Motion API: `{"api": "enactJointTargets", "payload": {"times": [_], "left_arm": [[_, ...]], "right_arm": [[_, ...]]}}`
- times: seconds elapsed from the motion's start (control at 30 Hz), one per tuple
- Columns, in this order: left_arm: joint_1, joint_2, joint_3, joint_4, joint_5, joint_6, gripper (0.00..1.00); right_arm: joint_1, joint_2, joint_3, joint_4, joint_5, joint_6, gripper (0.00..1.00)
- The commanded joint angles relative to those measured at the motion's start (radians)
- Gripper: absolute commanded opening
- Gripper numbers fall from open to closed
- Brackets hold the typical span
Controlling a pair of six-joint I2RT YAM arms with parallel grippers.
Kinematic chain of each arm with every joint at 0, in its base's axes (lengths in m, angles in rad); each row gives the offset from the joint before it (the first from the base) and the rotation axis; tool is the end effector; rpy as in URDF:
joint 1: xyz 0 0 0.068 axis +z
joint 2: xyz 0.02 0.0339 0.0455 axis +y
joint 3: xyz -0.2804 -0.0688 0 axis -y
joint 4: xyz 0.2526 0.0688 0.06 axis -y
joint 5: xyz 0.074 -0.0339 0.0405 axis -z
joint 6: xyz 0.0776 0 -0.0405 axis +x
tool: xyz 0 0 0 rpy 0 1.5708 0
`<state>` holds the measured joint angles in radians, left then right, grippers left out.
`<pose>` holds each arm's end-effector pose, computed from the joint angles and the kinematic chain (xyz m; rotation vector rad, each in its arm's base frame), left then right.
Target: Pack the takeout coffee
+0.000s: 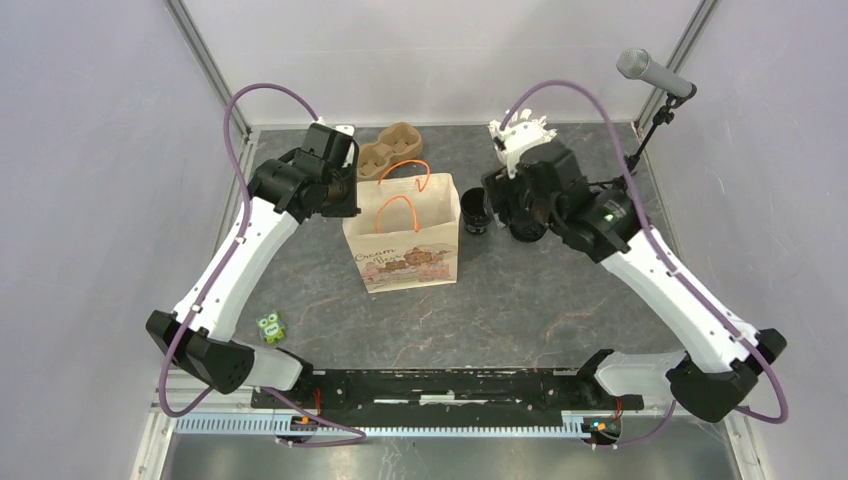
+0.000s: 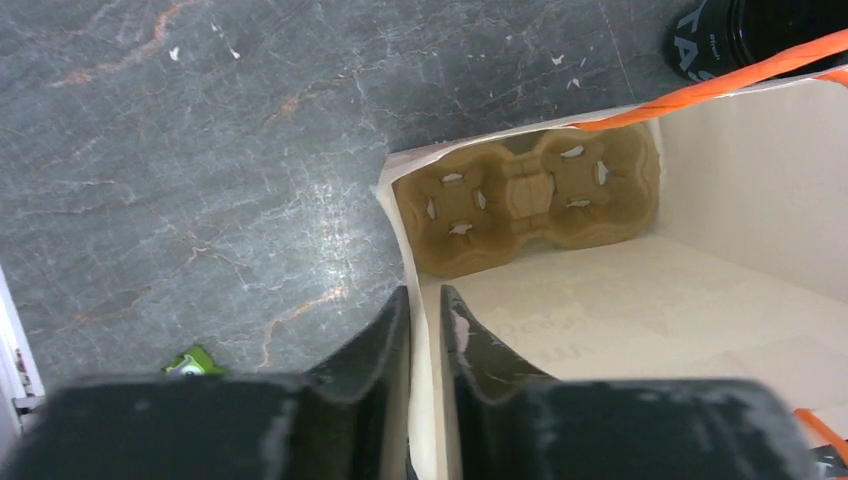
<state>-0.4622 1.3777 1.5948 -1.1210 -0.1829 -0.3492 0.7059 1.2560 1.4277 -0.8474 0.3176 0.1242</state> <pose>0.2685 -0.1180 0.3836 0.0608 2.4574 -0.1288 0.2342 0.1678 0.3900 -0.4694 2.1585 0.1035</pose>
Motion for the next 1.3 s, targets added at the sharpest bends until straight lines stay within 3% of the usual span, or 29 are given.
{"api": "enactJointTargets", "payload": {"times": [0.0, 0.17, 0.4, 0.6, 0.8, 1.0, 1.1, 1.27], "left_arm": [[-0.003, 0.012, 0.039, 0.045, 0.039, 0.039, 0.16], [-0.003, 0.029, 0.045, 0.094, 0.228, 0.022, 0.02], [-0.01, 0.027, 0.079, 0.115, 0.42, 0.002, 0.02], [-0.031, 0.0, 0.001, 0.145, 0.56, 0.0, 0.02], [-0.038, -0.01, -0.024, 0.138, 0.539, -0.017, 0.05], [-0.038, -0.002, -0.015, 0.139, 0.51, -0.005, 0.21], [-0.039, -0.01, -0.002, 0.105, 0.394, -0.037, 0.4], [-0.038, -0.014, 0.024, 0.037, 0.298, -0.054, 0.5]], "right_arm": [[-0.001, -0.024, 0.159, 0.026, -0.034, -0.065, 0.61], [0.0, -0.03, 0.273, 0.009, -0.103, -0.109, 0.61], [0.0, -0.116, 0.286, 0.024, -0.284, -0.212, 0.62], [0.0, -0.151, 0.177, 0.023, -0.477, -0.202, 0.62], [0.004, -0.126, 0.134, 0.045, -0.538, -0.188, 0.62], [0.019, -0.08, 0.124, 0.064, -0.533, -0.244, 0.62], [0.022, -0.05, 0.111, 0.093, -0.513, -0.313, 0.62], [0.031, -0.036, 0.02, 0.139, -0.545, -0.438, 0.62]]}}
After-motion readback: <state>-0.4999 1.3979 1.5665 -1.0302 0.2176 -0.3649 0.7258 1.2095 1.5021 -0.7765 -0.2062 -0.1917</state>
